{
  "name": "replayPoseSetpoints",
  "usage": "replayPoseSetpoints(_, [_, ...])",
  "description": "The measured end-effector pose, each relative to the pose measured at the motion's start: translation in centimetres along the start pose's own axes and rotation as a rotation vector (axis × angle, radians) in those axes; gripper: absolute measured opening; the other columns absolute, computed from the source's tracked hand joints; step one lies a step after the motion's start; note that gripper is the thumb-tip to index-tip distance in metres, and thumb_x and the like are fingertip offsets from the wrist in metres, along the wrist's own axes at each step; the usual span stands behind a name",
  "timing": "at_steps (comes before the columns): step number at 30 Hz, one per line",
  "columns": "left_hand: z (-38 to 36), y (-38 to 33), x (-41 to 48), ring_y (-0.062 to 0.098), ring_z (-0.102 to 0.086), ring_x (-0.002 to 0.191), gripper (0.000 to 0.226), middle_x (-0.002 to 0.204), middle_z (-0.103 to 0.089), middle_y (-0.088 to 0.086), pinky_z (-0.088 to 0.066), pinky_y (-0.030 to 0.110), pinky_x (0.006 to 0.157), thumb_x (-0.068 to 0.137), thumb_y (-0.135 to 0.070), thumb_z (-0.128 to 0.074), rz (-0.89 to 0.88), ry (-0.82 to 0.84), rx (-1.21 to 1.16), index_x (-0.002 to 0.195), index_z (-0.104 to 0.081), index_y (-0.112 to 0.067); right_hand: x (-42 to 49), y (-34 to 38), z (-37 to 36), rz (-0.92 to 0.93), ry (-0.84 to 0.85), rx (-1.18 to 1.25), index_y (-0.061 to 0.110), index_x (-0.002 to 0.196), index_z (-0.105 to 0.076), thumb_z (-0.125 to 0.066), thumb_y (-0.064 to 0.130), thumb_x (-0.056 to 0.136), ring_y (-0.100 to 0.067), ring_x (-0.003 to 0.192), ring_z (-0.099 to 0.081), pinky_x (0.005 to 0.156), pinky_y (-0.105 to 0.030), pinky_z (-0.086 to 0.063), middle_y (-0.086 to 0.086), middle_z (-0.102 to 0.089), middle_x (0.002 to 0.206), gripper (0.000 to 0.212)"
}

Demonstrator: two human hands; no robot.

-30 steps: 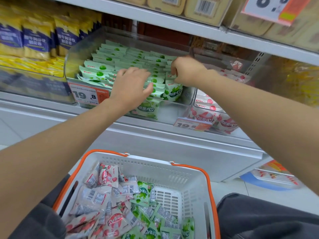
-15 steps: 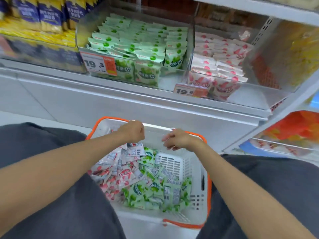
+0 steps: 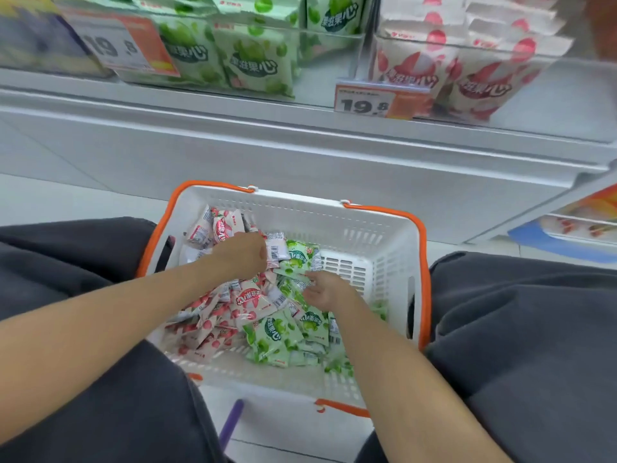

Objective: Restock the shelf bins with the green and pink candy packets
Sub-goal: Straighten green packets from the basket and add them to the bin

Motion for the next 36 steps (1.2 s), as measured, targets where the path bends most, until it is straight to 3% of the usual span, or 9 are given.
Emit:
replayPoseSetpoints(8, [-0.3, 0.4, 0.4, 0.02, -0.063, 0.092, 0.016, 0.104, -0.064, 0.0, -0.055, 0.034, 0.078, 0.087, -0.022, -0.055, 0.087, -0.039, 0.061, 0.099, -0.065, -0.019, 0.9, 0.1, -1.2, -0.089, 0.017, 0.566, 0.018, 0.126, -0.05, -0.057, 0.008, 0.095, 0.001, 0.07, -0.046, 0.059, -0.011, -0.049, 0.008, -0.05, 0.091, 0.034])
replayPoseSetpoints(10, [-0.3, 0.7, 0.3, 0.019, -0.062, 0.093, 0.014, 0.107, -0.063, -0.002, -0.055, 0.036, 0.08, 0.088, -0.022, -0.054, 0.094, -0.024, 0.066, 0.099, -0.063, -0.021, 2.4, -0.3, -0.9, -0.088, 0.044, 0.523, 0.028, 0.119, -0.045, -0.057, 0.007, 0.094, 0.001, 0.069, -0.044, 0.055, -0.009, -0.046, 0.008, -0.049, 0.093, 0.035])
replayPoseSetpoints(15, [0.0, 1.0, 0.0, 0.021, -0.062, 0.096, 0.015, 0.113, -0.061, -0.002, -0.055, 0.039, 0.084, 0.089, -0.022, -0.055, 0.096, -0.01, 0.062, 0.101, -0.063, -0.02, 3.7, -0.4, -1.5, -0.121, -0.1, 0.446, 0.01, 0.114, -0.063, -0.065, 0.01, 0.09, -0.012, 0.07, -0.05, 0.072, -0.017, -0.051, -0.006, -0.055, 0.094, 0.024])
replayPoseSetpoints(19, [0.2, 0.9, -0.2, 0.02, -0.063, 0.092, 0.014, 0.105, -0.063, -0.002, -0.056, 0.037, 0.079, 0.089, -0.022, -0.055, 0.086, -0.019, 0.034, 0.099, -0.064, -0.019, 2.1, 0.5, -2.6, -0.123, 0.088, 0.381, 0.032, 0.108, -0.047, -0.066, 0.006, 0.084, -0.002, 0.071, -0.046, 0.057, -0.011, -0.045, 0.012, -0.047, 0.088, 0.041])
replayPoseSetpoints(22, [0.2, 0.8, -0.3, 0.021, -0.062, 0.096, 0.018, 0.108, -0.063, -0.002, -0.054, 0.037, 0.081, 0.09, -0.024, -0.055, 0.093, -0.006, 0.05, 0.105, -0.062, -0.02, 4.4, 0.9, -2.2, 0.001, 0.01, 0.375, 0.021, 0.113, -0.059, -0.074, 0.015, 0.07, -0.011, 0.079, -0.057, 0.082, -0.023, -0.051, 0.003, -0.058, 0.101, 0.046])
replayPoseSetpoints(25, [0.0, 0.7, -0.3, 0.021, -0.062, 0.1, 0.022, 0.113, -0.062, 0.0, -0.054, 0.037, 0.083, 0.091, -0.025, -0.055, 0.088, 0.022, 0.063, 0.111, -0.061, -0.019, 5.9, 1.4, -2.4, -0.052, -0.142, 0.307, 0.008, 0.115, -0.06, -0.072, 0.013, 0.084, -0.018, 0.093, -0.062, 0.075, -0.026, -0.054, -0.006, -0.063, 0.116, 0.034])
replayPoseSetpoints(29, [1.0, -0.3, -0.5, 0.024, -0.06, 0.105, 0.032, 0.121, -0.06, 0.005, -0.052, 0.035, 0.079, 0.092, -0.019, -0.055, 0.028, -0.006, 0.025, 0.124, -0.055, -0.014, -0.7, 3.8, -2.4, 0.333, -0.397, -0.385, 0.004, 0.093, -0.062, -0.067, 0.014, 0.09, -0.022, 0.074, -0.065, 0.062, -0.027, -0.052, -0.011, -0.067, 0.088, 0.012])
replayPoseSetpoints(32, [1.8, -1.0, -0.5, 0.028, -0.05, 0.124, 0.058, 0.143, -0.044, 0.012, -0.047, 0.036, 0.091, 0.092, -0.013, -0.061, -0.086, -0.043, -0.041, 0.144, -0.036, -0.01, -4.6, 5.9, -1.9, 0.581, -0.4, -0.999, 0.011, 0.06, -0.05, -0.063, 0.009, 0.09, -0.016, 0.053, -0.049, 0.052, -0.023, -0.039, -0.003, -0.048, 0.059, 0.033])
replayPoseSetpoints(36, [3.1, -2.2, -1.1, 0.031, -0.019, 0.148, 0.102, 0.162, -0.014, 0.008, -0.025, 0.045, 0.118, 0.082, -0.034, -0.077, -0.247, -0.082, -0.066, 0.156, -0.01, -0.012, -12.5, 8.7, -2.8, 0.792, -0.229, -1.373, 0.006, 0.103, -0.073, -0.068, 0.015, 0.086, -0.02, 0.086, -0.063, 0.077, -0.029, -0.049, -0.005, -0.068, 0.098, 0.02])
Point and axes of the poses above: each hand's wrist, its own x-axis towards the middle knuckle, its own z-axis out of the back of the hand, y = z × x, the point moved 2 cm from there along x, towards the middle knuckle
